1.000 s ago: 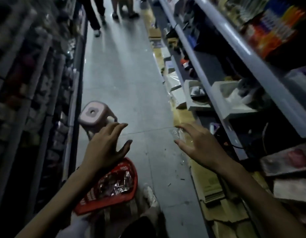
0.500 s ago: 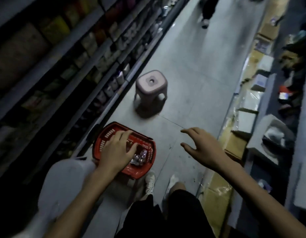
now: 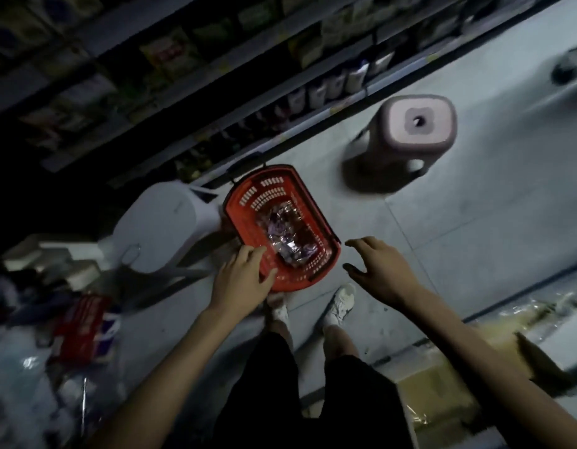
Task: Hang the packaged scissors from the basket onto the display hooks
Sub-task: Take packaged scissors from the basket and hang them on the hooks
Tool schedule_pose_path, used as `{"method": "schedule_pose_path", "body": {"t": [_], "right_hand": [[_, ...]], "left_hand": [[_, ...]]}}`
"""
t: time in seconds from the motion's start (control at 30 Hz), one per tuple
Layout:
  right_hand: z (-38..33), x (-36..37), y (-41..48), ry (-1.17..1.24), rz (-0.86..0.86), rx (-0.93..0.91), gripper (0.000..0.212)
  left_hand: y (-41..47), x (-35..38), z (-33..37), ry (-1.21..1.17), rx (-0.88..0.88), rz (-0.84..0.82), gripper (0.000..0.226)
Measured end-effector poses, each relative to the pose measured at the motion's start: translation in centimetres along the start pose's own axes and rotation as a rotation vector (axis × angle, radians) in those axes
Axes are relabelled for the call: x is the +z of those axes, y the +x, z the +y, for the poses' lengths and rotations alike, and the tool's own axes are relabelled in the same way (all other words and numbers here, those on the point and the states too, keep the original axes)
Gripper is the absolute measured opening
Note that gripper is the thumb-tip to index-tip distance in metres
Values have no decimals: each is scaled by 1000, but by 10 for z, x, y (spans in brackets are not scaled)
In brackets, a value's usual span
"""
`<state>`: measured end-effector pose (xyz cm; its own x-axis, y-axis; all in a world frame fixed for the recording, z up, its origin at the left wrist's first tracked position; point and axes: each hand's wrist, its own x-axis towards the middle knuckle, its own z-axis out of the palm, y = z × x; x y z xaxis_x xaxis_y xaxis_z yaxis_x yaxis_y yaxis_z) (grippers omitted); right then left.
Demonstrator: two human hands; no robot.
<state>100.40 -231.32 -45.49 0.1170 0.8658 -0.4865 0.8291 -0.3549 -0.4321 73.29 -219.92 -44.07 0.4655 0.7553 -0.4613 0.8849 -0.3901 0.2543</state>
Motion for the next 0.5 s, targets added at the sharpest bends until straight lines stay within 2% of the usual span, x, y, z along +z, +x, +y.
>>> {"method": "schedule_pose_path", "body": {"t": [0.27,0.5], "right_hand": [[11,118,106,113,-205,60,45],[21,248,215,196,-300,138,53]], "left_hand": [[90,114,-66,47,-60,-101,60],[198,230,-153,192,-30,-122,64]]}}
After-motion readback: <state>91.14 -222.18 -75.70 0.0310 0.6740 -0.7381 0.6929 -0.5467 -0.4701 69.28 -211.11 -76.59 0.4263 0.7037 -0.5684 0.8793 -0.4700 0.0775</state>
